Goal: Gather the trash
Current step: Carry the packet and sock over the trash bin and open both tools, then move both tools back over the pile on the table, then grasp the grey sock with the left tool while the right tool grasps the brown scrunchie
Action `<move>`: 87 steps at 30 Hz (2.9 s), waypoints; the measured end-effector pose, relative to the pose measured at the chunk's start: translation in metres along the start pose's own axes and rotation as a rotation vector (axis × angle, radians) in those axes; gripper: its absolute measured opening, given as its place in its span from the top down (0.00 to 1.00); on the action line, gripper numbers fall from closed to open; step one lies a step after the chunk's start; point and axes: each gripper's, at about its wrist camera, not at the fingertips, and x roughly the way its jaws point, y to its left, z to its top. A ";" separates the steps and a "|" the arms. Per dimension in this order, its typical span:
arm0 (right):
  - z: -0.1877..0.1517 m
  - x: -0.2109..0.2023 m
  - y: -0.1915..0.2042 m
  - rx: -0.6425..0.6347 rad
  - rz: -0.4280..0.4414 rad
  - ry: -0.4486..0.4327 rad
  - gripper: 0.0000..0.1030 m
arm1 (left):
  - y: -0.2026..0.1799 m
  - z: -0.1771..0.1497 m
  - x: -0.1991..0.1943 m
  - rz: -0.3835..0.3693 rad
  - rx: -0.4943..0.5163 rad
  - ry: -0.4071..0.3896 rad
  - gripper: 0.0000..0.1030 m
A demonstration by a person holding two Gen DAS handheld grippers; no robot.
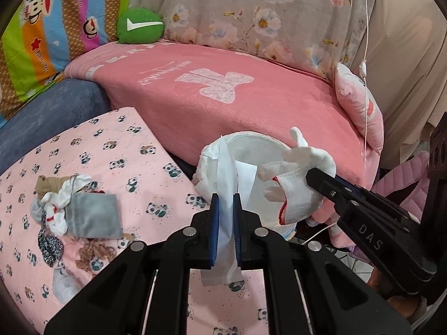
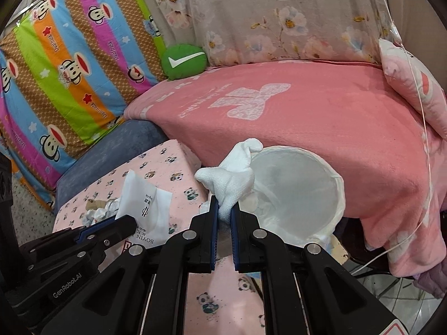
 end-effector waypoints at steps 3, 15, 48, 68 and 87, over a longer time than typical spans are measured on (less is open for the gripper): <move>0.005 0.006 -0.018 0.026 -0.027 -0.001 0.91 | -0.009 0.008 0.015 -0.021 0.013 0.013 0.91; 0.023 0.041 -0.058 0.066 -0.089 0.015 0.89 | -0.030 0.033 0.069 -0.087 0.053 0.044 0.88; -0.005 0.009 0.025 -0.054 0.008 0.018 0.55 | 0.058 -0.013 -0.015 0.180 -0.161 -0.019 0.21; -0.061 0.004 0.130 -0.213 0.107 0.112 0.51 | 0.149 -0.080 -0.067 0.326 -0.356 -0.002 0.15; -0.092 0.048 0.173 -0.278 0.118 0.227 0.49 | 0.205 -0.129 -0.043 0.263 -0.533 0.146 0.13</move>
